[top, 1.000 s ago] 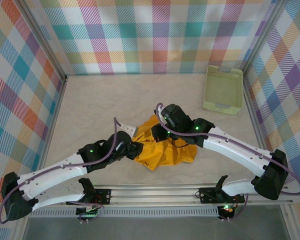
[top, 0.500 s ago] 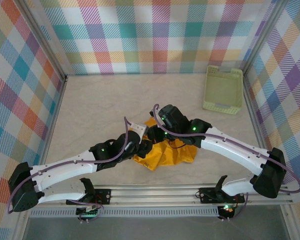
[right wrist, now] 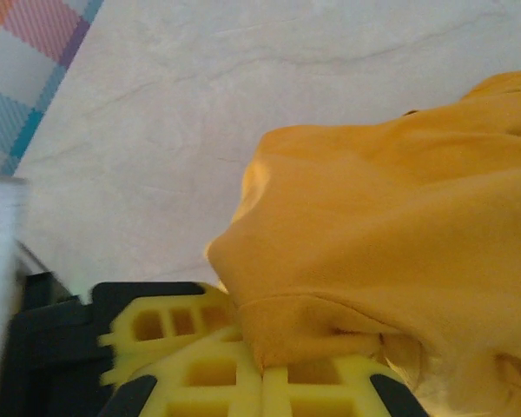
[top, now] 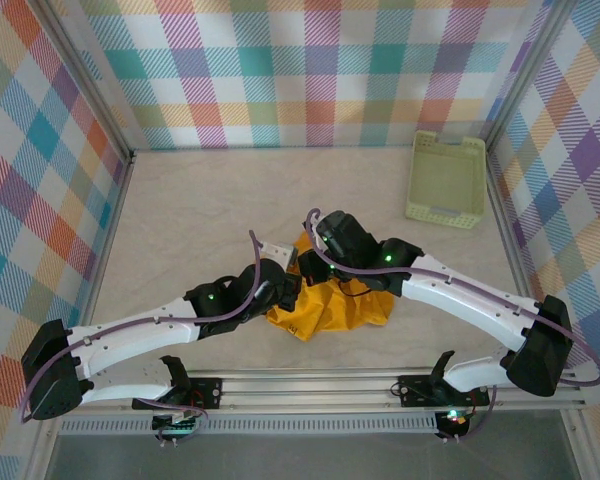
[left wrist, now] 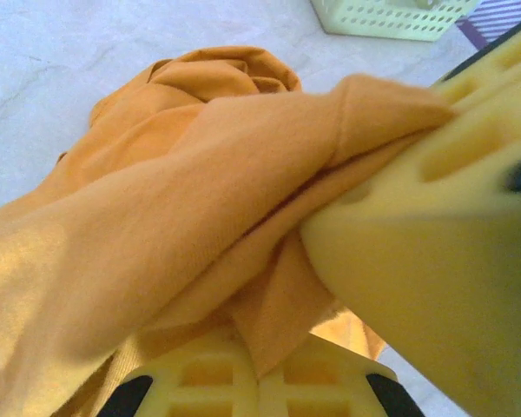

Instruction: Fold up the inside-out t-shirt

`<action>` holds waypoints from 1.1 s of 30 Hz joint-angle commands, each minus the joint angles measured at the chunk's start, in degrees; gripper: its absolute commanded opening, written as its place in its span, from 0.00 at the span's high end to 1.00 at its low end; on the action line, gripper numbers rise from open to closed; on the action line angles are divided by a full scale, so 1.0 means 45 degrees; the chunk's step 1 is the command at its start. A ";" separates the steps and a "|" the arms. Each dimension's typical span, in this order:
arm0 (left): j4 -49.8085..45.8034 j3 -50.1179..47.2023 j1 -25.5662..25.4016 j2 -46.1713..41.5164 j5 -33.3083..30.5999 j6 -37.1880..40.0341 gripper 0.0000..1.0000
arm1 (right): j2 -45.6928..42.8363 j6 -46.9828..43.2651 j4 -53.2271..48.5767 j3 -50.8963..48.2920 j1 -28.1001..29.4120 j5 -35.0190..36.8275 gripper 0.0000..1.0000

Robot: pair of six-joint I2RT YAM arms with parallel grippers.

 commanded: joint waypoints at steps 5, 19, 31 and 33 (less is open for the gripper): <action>-0.0941 0.0582 0.0044 -0.1005 -0.0127 0.0015 1.00 | 0.0629 -0.0552 -0.0092 0.0108 -0.0295 0.1188 1.00; -0.0721 0.0595 0.1273 -0.0858 0.1289 -0.0487 1.00 | -0.1734 -0.0416 0.2387 -0.3120 -0.0161 -0.1456 0.55; -0.0548 0.0602 0.1465 -0.0707 0.2048 -0.0659 1.00 | 0.0244 -0.0859 0.4787 -0.3583 0.0445 -0.0754 0.48; -0.0642 0.0567 0.1507 -0.0747 0.1971 -0.0670 1.00 | 0.0511 -0.0899 0.4281 -0.3381 0.0444 0.0328 0.65</action>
